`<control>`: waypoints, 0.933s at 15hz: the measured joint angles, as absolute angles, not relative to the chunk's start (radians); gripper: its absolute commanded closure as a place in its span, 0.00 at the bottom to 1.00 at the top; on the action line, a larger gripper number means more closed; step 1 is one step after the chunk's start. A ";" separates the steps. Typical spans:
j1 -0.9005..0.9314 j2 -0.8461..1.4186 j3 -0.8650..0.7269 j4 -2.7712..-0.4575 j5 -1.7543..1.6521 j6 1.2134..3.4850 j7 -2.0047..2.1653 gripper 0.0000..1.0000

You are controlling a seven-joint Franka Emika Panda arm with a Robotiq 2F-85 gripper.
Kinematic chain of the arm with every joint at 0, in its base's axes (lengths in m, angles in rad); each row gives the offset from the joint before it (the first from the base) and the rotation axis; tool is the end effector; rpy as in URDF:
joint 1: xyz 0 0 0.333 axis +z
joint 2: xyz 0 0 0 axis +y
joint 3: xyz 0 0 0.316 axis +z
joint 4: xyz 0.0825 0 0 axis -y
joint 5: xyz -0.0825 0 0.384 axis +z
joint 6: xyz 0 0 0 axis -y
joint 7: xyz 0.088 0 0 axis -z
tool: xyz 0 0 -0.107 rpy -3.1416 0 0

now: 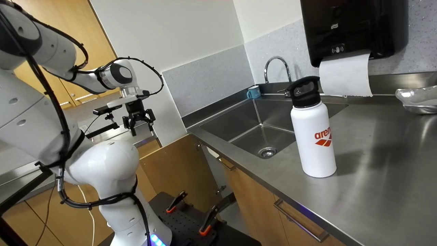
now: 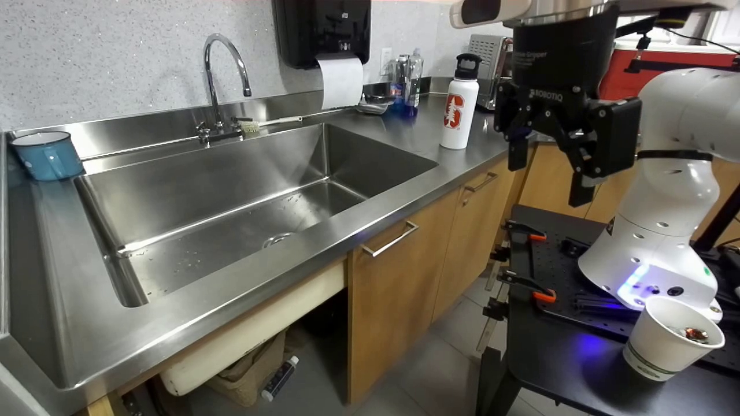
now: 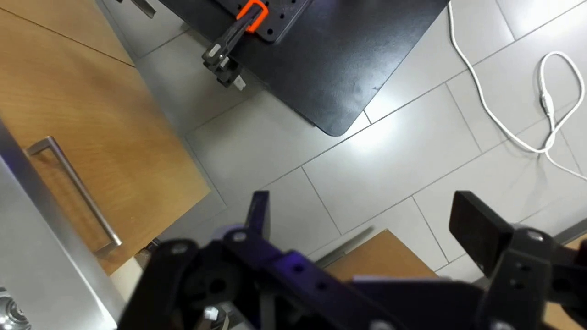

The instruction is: Close the open cabinet door on the left

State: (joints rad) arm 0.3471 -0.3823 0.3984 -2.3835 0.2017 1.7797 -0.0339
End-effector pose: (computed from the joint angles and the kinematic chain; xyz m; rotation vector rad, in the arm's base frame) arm 0.2857 0.2933 0.4348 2.9104 1.0116 -0.3775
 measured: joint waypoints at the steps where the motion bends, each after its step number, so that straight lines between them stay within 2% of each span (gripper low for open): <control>1: 0.347 -0.378 0.398 -2.379 0.201 1.779 -0.035 0.00; 4: 0.361 -0.374 0.390 -2.388 0.234 1.882 -0.097 0.00; 8: 0.404 -0.289 0.390 -2.429 0.255 2.227 -0.217 0.00; 14: 0.475 -0.028 0.401 -2.418 0.256 2.745 -0.430 0.00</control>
